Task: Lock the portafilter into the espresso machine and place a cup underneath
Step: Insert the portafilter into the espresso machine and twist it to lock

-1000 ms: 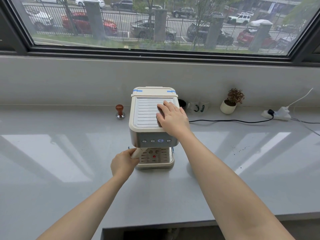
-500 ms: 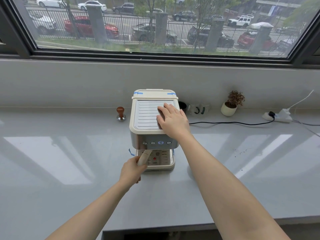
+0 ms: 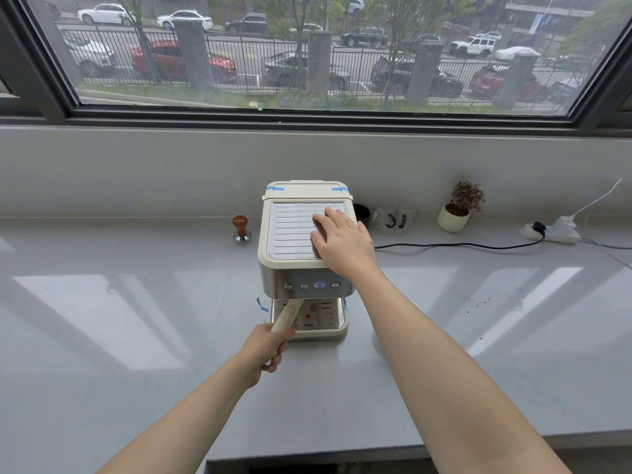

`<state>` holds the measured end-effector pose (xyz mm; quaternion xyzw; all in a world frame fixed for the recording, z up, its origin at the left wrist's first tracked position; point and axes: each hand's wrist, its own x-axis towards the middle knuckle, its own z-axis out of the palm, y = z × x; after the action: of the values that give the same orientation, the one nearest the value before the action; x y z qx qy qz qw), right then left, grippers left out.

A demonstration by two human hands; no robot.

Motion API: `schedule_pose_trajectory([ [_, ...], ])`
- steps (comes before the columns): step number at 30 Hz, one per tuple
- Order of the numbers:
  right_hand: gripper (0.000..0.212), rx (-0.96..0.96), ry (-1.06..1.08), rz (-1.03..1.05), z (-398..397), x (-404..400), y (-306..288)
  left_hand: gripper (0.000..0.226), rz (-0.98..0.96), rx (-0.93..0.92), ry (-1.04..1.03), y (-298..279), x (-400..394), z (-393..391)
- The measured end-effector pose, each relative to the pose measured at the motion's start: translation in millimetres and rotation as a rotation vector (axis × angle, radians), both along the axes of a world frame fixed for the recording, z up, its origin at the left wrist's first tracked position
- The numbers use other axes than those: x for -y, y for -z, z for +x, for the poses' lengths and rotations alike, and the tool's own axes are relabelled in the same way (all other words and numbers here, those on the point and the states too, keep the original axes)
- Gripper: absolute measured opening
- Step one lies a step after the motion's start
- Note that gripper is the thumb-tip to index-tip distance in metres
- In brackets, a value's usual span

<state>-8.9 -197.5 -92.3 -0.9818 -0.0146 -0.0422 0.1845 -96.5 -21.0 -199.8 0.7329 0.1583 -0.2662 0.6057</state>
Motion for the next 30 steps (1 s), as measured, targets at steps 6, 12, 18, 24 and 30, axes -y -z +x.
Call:
schedule_pose_trajectory([
  [6,0.045,0.01,0.013,0.02,-2,-1,-1,0.015,-0.021,-0.001,-0.121,7,12,-3],
  [12,0.044,0.012,0.018,0.022,-2,-1,-1,0.016,-0.031,-0.018,-0.187,9,19,-4],
  [18,0.044,0.012,0.021,0.026,-1,-2,0,0.017,-0.035,-0.03,-0.167,7,19,-2],
  [24,0.045,0.009,0.016,0.021,-2,-1,0,0.014,-0.096,-0.155,0.07,-8,3,8],
  [30,0.049,0.001,0.018,0.018,-2,-2,-1,0.017,-0.061,-0.152,-0.023,-2,12,10],
])
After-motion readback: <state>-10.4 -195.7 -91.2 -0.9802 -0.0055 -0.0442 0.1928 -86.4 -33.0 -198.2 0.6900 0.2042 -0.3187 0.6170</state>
